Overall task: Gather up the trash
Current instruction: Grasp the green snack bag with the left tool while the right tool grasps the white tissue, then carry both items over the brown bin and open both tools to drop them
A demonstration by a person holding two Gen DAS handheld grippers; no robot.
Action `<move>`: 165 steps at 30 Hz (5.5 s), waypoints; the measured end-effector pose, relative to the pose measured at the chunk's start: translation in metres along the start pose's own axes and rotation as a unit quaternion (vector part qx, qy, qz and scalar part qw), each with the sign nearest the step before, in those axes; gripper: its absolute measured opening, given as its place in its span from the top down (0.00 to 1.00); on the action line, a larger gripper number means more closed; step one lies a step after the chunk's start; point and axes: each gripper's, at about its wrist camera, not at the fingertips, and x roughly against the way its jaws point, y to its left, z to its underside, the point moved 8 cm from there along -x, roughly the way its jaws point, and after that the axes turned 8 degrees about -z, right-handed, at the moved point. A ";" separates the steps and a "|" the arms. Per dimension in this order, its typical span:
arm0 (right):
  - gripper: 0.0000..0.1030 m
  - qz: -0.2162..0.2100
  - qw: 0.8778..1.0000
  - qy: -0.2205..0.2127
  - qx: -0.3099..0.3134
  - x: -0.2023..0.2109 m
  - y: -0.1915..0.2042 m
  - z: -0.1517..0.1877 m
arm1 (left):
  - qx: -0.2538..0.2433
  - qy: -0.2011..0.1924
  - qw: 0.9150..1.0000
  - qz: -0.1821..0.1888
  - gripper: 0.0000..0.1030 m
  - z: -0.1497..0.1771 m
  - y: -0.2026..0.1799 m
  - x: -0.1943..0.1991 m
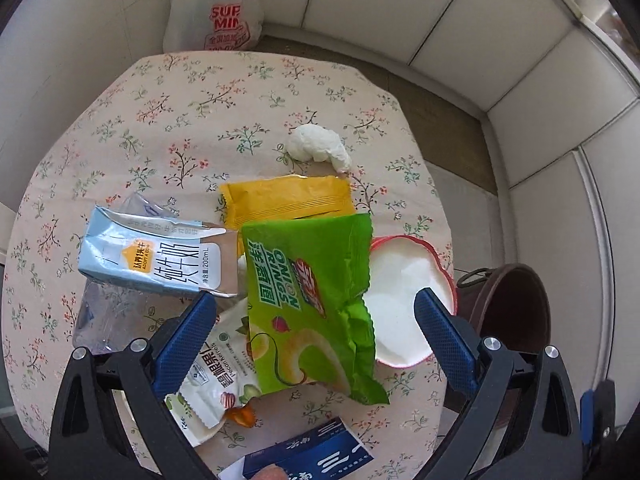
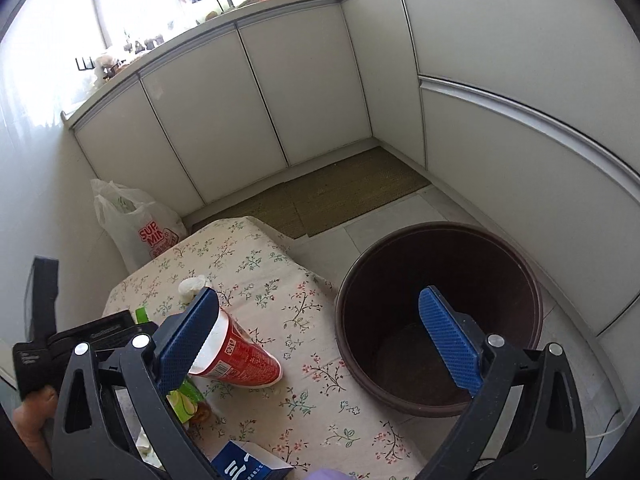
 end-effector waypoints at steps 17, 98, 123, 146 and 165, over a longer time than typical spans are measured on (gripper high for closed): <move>0.07 -0.049 0.998 0.014 -0.027 -0.009 0.005 0.003 | 0.007 -0.007 1.000 0.014 0.82 0.004 0.024 0.000; 0.68 -0.029 0.985 -0.005 0.172 -0.002 0.141 -0.013 | -0.015 -0.267 0.957 0.112 0.82 0.011 0.101 0.162; 0.66 0.079 0.991 -0.106 0.018 0.048 -0.069 -0.044 | -0.168 -0.312 0.916 0.189 0.82 0.071 -0.125 0.186; 0.11 0.116 0.980 -0.111 -0.115 0.030 -0.171 -0.058 | -0.159 -0.218 0.944 0.192 0.50 0.055 -0.229 0.126; 0.07 0.140 0.986 -0.088 -0.014 0.028 -0.114 -0.048 | -0.137 -0.233 0.960 0.070 0.09 0.058 -0.106 0.123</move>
